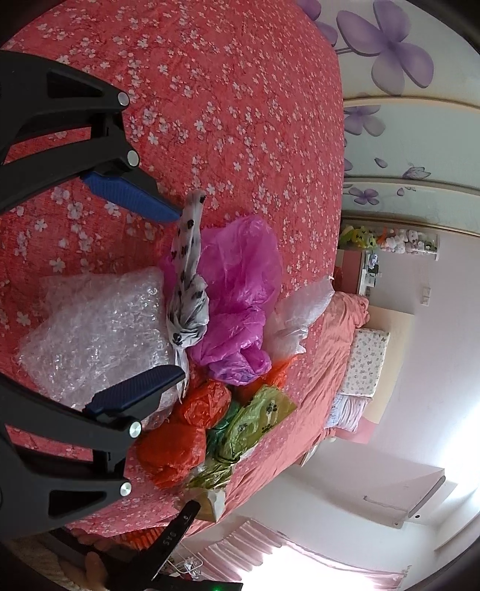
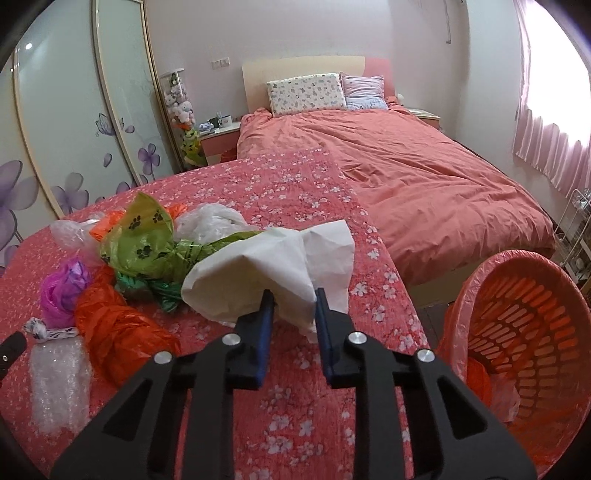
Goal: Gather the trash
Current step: 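Grasp the white tissue with the right gripper while the left gripper grasps the bubble wrap, then carry tissue and bubble wrap over the basket and open both grippers, then move both grippers back to the remaining bags on the bed, then close the right gripper on the orange-red bag while the left gripper grasps the white paw-print bag, then lift both bags and carry them over the orange basket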
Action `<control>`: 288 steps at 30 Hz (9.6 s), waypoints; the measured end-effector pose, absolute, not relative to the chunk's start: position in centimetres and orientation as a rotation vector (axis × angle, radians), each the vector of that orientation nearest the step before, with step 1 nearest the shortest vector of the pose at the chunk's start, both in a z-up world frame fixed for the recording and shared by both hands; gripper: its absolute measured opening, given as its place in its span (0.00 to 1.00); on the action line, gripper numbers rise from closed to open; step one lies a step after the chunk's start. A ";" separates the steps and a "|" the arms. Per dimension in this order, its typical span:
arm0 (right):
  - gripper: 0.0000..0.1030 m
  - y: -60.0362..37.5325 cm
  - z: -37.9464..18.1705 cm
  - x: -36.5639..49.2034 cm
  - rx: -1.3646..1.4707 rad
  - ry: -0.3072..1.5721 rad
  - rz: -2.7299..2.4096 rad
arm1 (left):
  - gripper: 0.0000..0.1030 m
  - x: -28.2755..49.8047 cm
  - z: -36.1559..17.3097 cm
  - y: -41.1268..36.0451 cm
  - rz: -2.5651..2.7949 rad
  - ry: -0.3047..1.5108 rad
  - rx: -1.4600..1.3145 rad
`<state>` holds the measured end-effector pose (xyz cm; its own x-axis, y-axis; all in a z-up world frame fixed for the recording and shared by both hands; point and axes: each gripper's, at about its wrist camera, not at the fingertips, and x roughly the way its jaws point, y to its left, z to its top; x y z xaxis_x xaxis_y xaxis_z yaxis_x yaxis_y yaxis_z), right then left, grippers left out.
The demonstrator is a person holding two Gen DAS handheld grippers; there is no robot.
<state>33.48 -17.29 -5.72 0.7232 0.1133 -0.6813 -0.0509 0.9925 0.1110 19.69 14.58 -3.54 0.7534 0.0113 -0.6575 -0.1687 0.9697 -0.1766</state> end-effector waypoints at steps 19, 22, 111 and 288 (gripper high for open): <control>0.13 -17.9 -4.0 30.5 0.110 0.723 0.103 | 0.77 18.4 -3.9 11.8 0.022 0.735 -0.188; 0.13 -17.7 -3.8 30.0 0.108 0.722 0.107 | 0.77 19.0 -4.5 10.4 0.017 0.757 -0.149; 0.14 -40.5 -2.3 18.1 0.378 0.597 -0.258 | 0.21 20.7 0.5 -17.2 -0.567 0.707 -0.036; 0.32 -32.1 -1.6 21.1 0.314 0.619 -0.198 | 0.18 21.1 0.7 -7.5 -0.514 0.706 -0.096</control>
